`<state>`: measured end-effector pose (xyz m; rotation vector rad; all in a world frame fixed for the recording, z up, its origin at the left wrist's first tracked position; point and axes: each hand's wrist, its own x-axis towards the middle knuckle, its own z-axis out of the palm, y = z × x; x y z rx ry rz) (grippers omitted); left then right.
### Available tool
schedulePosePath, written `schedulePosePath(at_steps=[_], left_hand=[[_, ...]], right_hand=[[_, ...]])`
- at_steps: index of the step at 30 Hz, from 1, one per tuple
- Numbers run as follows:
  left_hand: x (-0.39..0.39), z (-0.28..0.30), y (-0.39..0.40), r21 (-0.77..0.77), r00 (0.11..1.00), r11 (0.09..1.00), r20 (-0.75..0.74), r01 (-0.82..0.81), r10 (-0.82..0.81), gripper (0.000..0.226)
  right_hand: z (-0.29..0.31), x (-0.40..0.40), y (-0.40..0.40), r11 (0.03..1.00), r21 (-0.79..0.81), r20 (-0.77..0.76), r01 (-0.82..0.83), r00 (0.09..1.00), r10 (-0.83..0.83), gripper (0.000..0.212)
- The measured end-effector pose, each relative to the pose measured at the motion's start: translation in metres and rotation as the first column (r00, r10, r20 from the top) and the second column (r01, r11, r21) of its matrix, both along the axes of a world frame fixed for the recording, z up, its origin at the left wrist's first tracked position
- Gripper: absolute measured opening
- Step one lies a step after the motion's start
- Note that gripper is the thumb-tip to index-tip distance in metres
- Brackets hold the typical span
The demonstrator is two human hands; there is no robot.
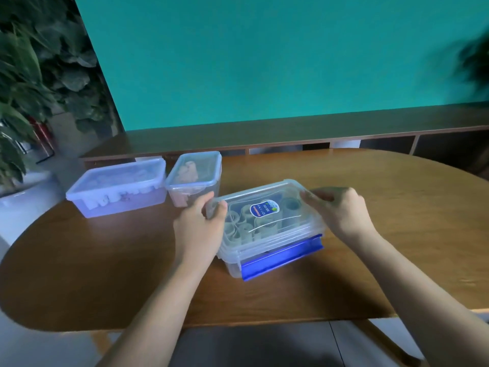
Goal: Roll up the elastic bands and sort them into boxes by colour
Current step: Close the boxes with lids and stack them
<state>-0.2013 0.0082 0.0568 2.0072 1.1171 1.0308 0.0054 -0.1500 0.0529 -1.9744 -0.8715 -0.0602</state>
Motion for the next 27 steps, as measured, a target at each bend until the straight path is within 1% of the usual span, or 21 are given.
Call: schedulePosePath(at_steps=[5,10,14,17,19,21,23,25,27], left_hand=[[-0.002,-0.003,0.000,-0.039,0.997,0.999,-0.079,0.023,-0.026,0.037],[-0.001,-0.005,0.005,-0.106,0.995,0.991,-0.038,0.084,-0.088,0.033],[-0.002,-0.006,0.011,-0.128,0.983,0.978,-0.053,0.168,-0.176,0.030],[-0.005,-0.002,0.014,-0.092,0.973,0.979,-0.125,0.183,-0.194,0.030],[-0.009,0.001,0.013,-0.051,0.970,0.985,-0.168,0.168,-0.174,0.030],[-0.012,0.002,0.011,-0.011,0.974,0.991,-0.180,0.137,-0.137,0.030],[-0.016,0.002,0.008,0.026,0.972,0.994,-0.215,0.103,-0.095,0.036],[-0.019,0.004,0.004,0.075,0.958,0.994,-0.284,0.074,-0.050,0.044],[-0.022,0.007,-0.004,0.097,0.945,0.994,-0.327,0.057,-0.022,0.050]], right_hand=[[-0.004,-0.001,0.003,1.000,-0.010,-0.064,0.002,0.998,-0.003,0.023],[-0.005,0.001,0.006,1.000,-0.015,-0.155,-0.003,0.988,0.000,0.020],[-0.004,0.003,0.009,1.000,0.010,-0.247,-0.026,0.969,0.028,0.024],[-0.002,0.005,0.012,0.999,0.004,-0.264,-0.036,0.964,0.035,0.023],[-0.002,0.008,0.013,0.999,0.024,-0.301,-0.030,0.953,0.036,0.024],[-0.002,0.008,0.011,0.999,0.040,-0.320,0.014,0.947,-0.001,0.027],[-0.002,0.006,0.007,0.997,0.042,-0.300,0.057,0.953,-0.042,0.034],[-0.002,0.001,0.002,0.997,0.018,-0.261,0.070,0.963,-0.063,0.039],[-0.007,-0.005,-0.004,0.996,-0.030,-0.244,0.089,0.965,-0.094,0.056]])
